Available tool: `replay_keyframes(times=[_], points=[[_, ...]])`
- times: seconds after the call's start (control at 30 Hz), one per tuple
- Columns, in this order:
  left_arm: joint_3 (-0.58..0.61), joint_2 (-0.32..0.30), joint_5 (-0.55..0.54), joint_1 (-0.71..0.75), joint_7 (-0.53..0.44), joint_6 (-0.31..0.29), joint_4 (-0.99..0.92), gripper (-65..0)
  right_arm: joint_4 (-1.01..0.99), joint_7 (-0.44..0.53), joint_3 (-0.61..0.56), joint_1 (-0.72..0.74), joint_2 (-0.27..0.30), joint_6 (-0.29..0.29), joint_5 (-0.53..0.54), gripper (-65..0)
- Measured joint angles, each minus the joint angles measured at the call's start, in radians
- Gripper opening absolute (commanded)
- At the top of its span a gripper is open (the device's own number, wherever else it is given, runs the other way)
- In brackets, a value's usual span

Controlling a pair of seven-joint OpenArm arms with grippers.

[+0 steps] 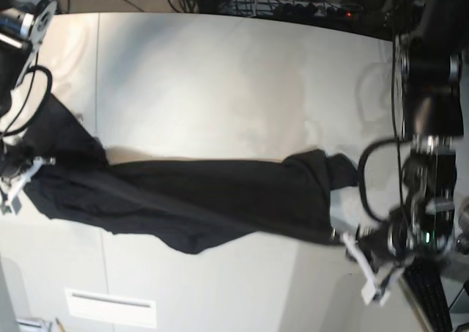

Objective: Layout the t-shirt on the table in an organized manner, then fold the t-shirt properly
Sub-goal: 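Pull the shirt with the left gripper away from the right gripper to flatten it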

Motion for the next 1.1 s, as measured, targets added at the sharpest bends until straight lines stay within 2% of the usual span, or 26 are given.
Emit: replay_keyframes(times=[0.07,0.17,0.3,0.37,0.53,0.63,0.8,0.9,0.93,1.03,1.1], points=[[-0.013,-0.029,0.021,0.132,0.012,0.002,0.108,-65.0,0.133,-0.027,-0.002,-0.076,-0.047,0.003,-0.005,-65.0],[-0.157,-0.014,0.004,0.328,-0.001,0.000,0.217,-65.0,0.272,-0.036,-0.008,-0.157,-0.104,0.010,0.018,-65.0],[-0.346,0.016,0.023,0.510,0.014,0.002,0.255,-65.0,0.280,-0.047,-0.002,-0.198,-0.101,0.012,0.000,-65.0],[-0.389,0.022,0.017,0.560,0.011,0.002,0.288,-65.0,0.236,-0.047,-0.003,-0.173,-0.099,0.011,0.005,-65.0],[-0.410,0.053,0.011,0.650,0.001,-0.001,0.376,-65.0,0.082,-0.028,-0.016,-0.025,-0.043,0.011,0.012,-65.0],[-0.411,0.071,0.013,0.673,0.001,0.000,0.377,-65.0,-0.091,-0.023,-0.023,0.072,-0.011,0.010,0.010,-65.0],[-0.412,0.101,0.016,0.668,0.001,0.000,0.375,-65.0,-0.294,0.063,-0.134,0.148,0.014,0.006,0.011,-65.0],[-0.411,0.101,0.016,0.662,0.001,0.000,0.375,-65.0,-0.268,0.082,-0.139,0.130,0.018,0.006,0.005,-38.3],[-0.412,0.100,0.016,0.660,0.001,0.001,0.375,-65.0,-0.224,0.094,-0.131,0.109,0.017,0.006,0.007,-34.4],[-0.412,0.101,0.018,0.658,0.001,0.002,0.375,-65.0,-0.015,0.143,-0.016,-0.002,-0.006,0.005,0.014,-40.7],[-0.413,0.100,0.019,0.661,0.001,0.002,0.375,-65.0,0.093,0.109,-0.006,-0.080,-0.021,-0.006,-0.015,-45.2]])
